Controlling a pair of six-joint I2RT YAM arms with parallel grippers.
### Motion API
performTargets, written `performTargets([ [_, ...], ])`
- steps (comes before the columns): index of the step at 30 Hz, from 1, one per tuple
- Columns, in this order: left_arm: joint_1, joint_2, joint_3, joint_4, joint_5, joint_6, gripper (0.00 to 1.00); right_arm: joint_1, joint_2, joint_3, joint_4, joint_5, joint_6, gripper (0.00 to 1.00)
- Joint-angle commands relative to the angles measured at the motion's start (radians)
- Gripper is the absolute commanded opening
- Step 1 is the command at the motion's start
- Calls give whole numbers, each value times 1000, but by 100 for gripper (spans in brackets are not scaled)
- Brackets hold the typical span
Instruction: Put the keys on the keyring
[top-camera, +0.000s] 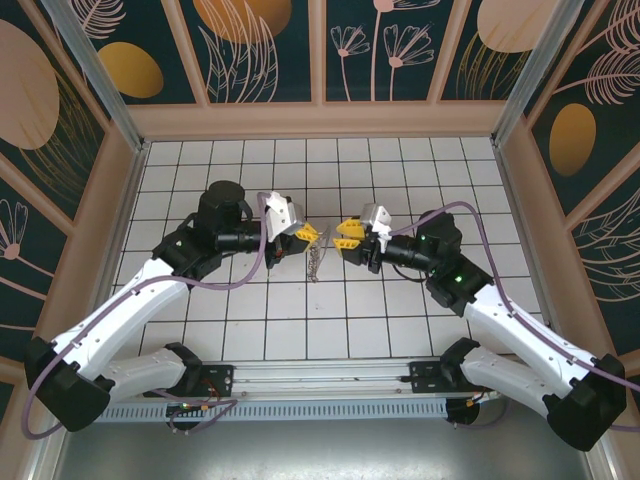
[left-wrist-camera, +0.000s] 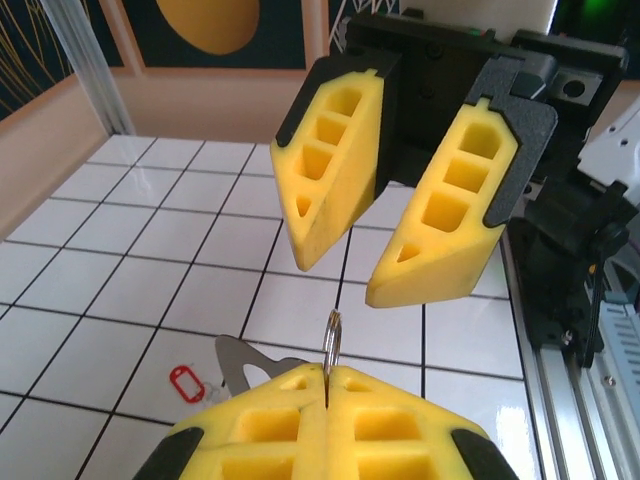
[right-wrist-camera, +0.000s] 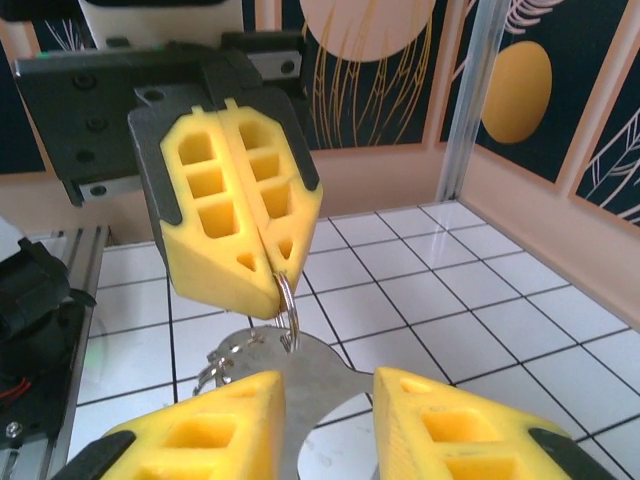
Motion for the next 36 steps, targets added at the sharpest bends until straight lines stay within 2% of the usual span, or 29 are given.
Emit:
performTargets([
  [1, 2, 24, 66, -97, -5, 71, 0, 3, -14, 40, -59, -12, -39, 31],
  [6, 1, 52, 103, -158, -17, 105, 0, 26, 6, 46, -43, -44, -37, 32],
  [15, 0, 63, 113, -206, -39, 131, 0, 52, 67, 68, -22, -13, -46, 29],
  [36, -15, 78, 118, -223, -40, 138, 0, 73, 120, 86, -38, 1, -75, 22],
])
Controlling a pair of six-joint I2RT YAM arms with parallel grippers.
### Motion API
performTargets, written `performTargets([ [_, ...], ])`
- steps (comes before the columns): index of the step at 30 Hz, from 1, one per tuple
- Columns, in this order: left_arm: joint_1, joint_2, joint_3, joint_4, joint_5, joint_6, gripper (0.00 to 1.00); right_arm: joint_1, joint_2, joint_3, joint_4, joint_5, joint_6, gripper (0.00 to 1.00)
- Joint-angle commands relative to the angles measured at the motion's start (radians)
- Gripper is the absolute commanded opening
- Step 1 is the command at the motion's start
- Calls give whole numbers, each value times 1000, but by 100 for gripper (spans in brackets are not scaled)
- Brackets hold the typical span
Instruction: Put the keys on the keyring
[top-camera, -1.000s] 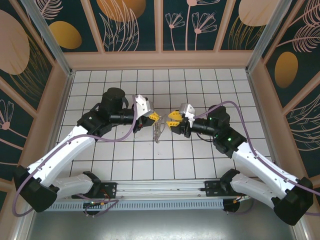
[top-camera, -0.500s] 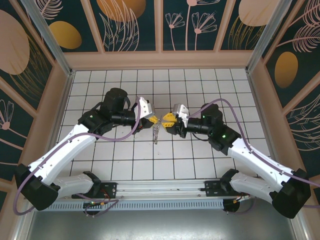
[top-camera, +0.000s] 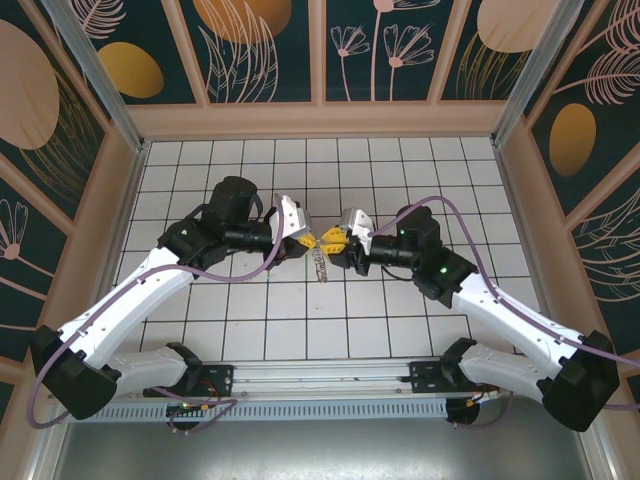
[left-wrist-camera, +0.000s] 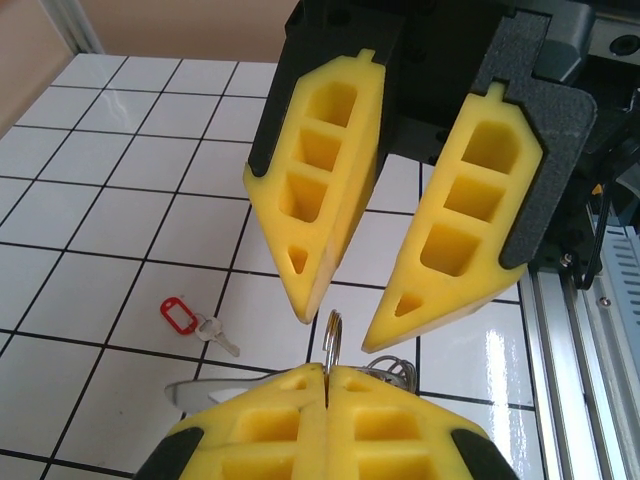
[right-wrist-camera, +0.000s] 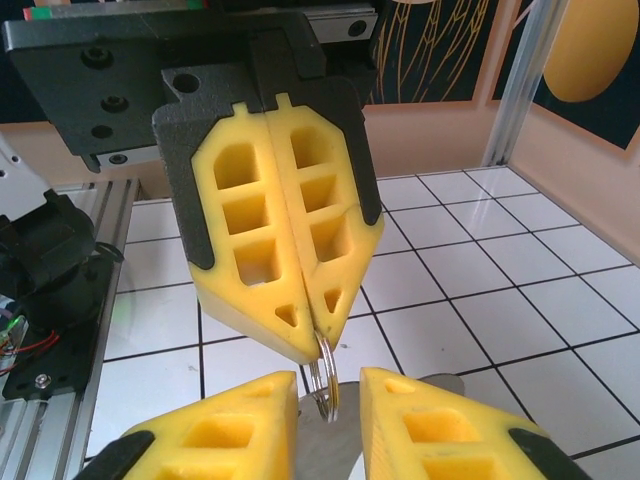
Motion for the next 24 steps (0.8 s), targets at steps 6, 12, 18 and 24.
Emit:
performTargets([
  [6, -15, 22, 37, -5, 4, 19, 0, 11, 11, 36, 12, 13, -19, 19],
  [12, -18, 22, 40, -3, 1, 20, 0, 15, 21, 41, 5, 20, -29, 17],
  [18, -18, 15, 36, 0, -6, 17, 0, 16, 10, 38, -25, 43, -45, 18],
  [24, -18, 15, 41, -2, -6, 16, 0, 16, 10, 43, -40, 50, -51, 7],
])
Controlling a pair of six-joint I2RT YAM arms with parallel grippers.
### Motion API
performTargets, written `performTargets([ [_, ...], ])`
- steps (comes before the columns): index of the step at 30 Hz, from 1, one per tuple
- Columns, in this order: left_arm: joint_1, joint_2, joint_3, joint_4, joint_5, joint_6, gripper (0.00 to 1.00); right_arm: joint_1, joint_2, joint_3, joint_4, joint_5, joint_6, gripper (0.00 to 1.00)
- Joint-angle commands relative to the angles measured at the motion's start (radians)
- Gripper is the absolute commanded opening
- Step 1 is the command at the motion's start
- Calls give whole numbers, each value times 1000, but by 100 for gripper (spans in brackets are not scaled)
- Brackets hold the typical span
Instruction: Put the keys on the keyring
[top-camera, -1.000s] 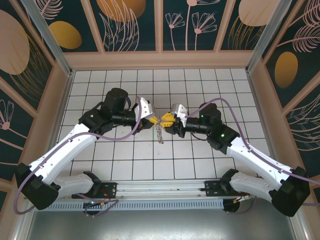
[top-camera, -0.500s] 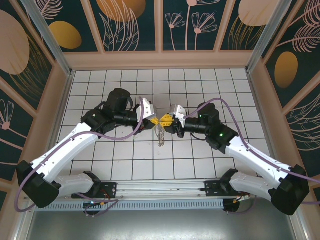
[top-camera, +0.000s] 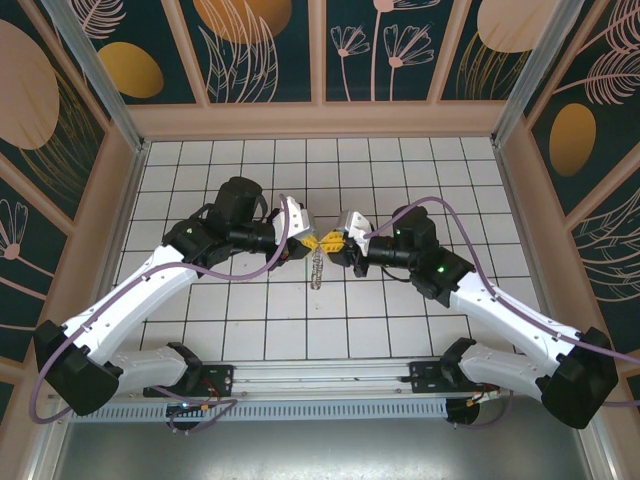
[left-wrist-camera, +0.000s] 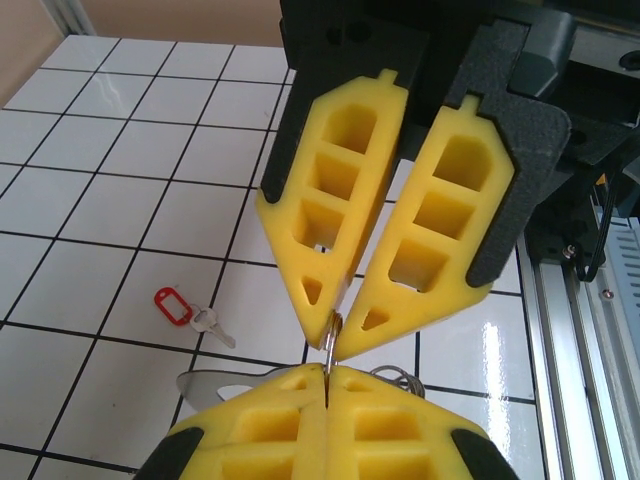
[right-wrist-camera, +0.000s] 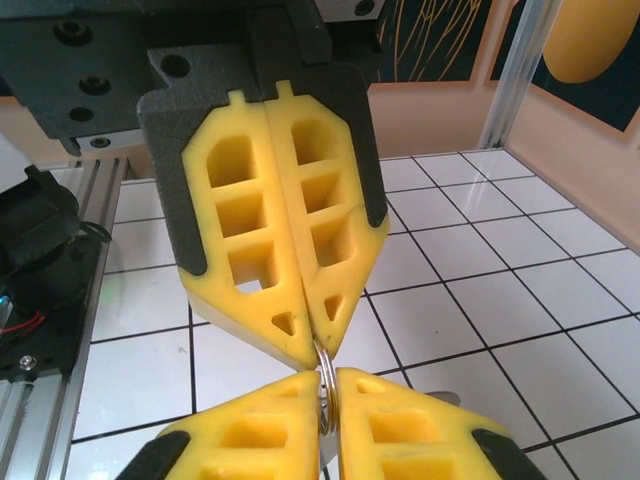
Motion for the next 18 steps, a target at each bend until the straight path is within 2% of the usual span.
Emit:
performTargets([
  [1, -6, -9, 38, 5, 13, 17, 0, 9, -6, 44, -14, 26, -21, 4],
  [2, -6, -10, 37, 9, 15, 15, 0, 9, -7, 45, -13, 28, -23, 0],
  [7, -5, -42, -2, 78, 44, -26, 0, 8, -21, 32, 26, 18, -11, 0],
  [11, -5, -94, -84, 223, 67, -110, 18, 6, -71, -18, 122, -30, 29, 0],
  [18, -6, -157, -194, 434, 122, -245, 23, 6, -141, -122, 337, -123, 156, 0],
])
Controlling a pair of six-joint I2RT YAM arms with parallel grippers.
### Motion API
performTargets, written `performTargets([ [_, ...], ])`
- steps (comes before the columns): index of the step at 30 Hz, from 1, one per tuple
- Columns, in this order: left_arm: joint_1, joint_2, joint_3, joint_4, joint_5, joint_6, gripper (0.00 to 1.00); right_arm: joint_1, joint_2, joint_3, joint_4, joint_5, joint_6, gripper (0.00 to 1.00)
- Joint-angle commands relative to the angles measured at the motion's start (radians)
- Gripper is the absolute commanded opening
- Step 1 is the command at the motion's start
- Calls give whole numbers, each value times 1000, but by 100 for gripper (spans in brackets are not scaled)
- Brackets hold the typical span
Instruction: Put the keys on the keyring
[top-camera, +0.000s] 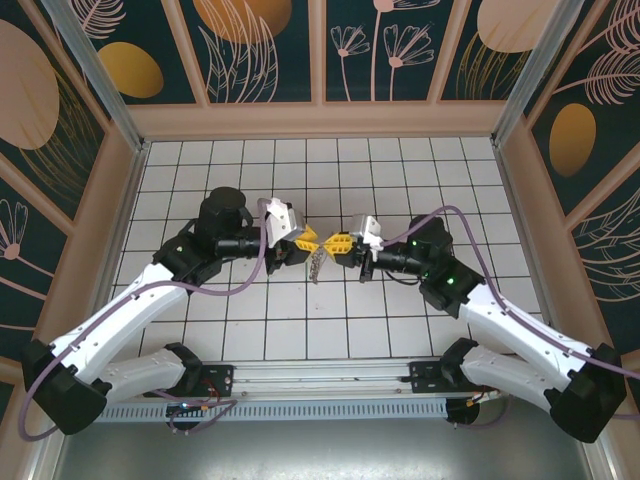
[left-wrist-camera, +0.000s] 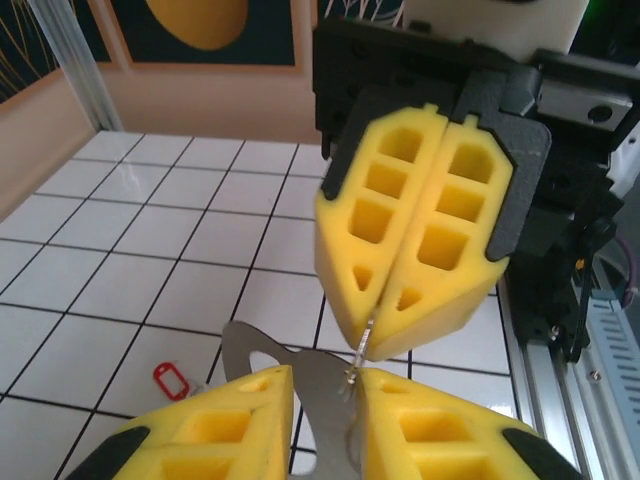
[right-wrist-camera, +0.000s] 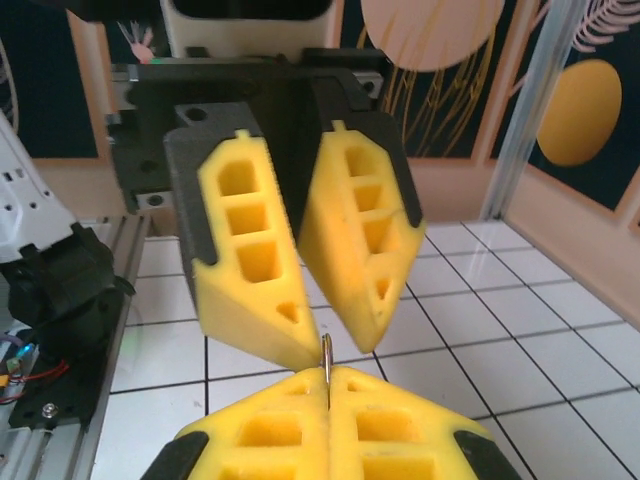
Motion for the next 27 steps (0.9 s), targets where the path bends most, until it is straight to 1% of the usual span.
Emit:
performTargets([
  [1, -5, -35, -44, 154, 59, -88, 23, 4, -38, -51, 190, -70, 91, 0],
  [5, -5, -41, -49, 162, 87, -98, 23, 3, -55, -92, 293, -100, 149, 0],
  [12, -5, -48, -61, 202, 141, -129, 23, 2, -40, -144, 473, -114, 244, 0],
  [27, -4, -46, -90, 257, 187, -162, 20, 2, -10, -173, 590, -122, 297, 0],
])
